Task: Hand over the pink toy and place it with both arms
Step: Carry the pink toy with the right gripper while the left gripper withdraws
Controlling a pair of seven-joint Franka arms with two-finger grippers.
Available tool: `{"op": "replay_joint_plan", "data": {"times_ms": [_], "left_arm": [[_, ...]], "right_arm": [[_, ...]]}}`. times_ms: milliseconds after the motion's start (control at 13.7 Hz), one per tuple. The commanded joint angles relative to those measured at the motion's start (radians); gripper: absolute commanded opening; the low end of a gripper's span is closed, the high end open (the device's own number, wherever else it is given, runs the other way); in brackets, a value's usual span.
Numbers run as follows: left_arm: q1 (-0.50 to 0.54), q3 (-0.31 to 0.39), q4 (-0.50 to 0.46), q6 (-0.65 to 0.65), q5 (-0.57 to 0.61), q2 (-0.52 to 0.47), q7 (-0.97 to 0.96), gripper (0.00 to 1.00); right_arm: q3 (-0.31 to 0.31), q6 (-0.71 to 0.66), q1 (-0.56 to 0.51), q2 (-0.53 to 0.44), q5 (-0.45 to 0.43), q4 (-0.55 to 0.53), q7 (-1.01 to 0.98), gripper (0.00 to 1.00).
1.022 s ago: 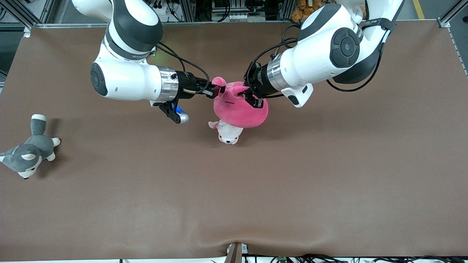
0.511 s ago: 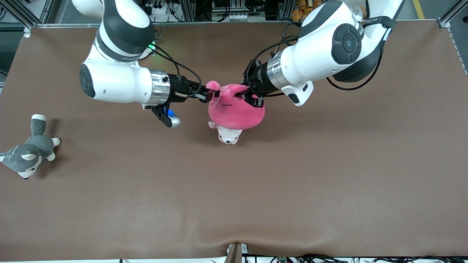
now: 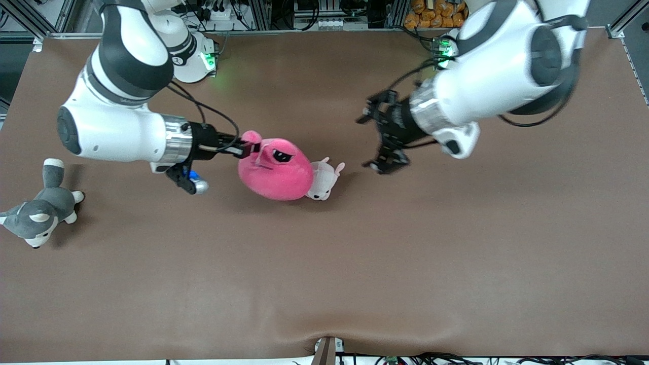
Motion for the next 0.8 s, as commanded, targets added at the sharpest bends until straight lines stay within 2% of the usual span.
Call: {"op": "replay_joint_plan", "data": {"times_ms": [0,146,365,730], "left_arm": [[0.006,0.046,-0.003,-0.029,0.111,-0.024,0.146,1.0],[0.011,0.048,-0.003,-0.052,0.232,-0.024,0.321,1.0],[0.026,0.062,-0.005,-0.132,0.321,-0.05,0.608,1.0],[0.16,0.068,-0.008,-0.259,0.34,-0.088,1.165,1.0]], "right_arm": [[0.014,-0.044,-0.065,-0.015,-0.085,-0.005,-0.123,0.0],[0.014,-0.083,-0.122,-0.012,-0.126,-0.014,-0.243,0.0],[0.014,-0.105,-0.203,-0.006,-0.204,-0.062,-0.456,0.0],[0.014,-0.139,-0.351,0.058,-0.209,-0.139,-0.75,0.0]]}}
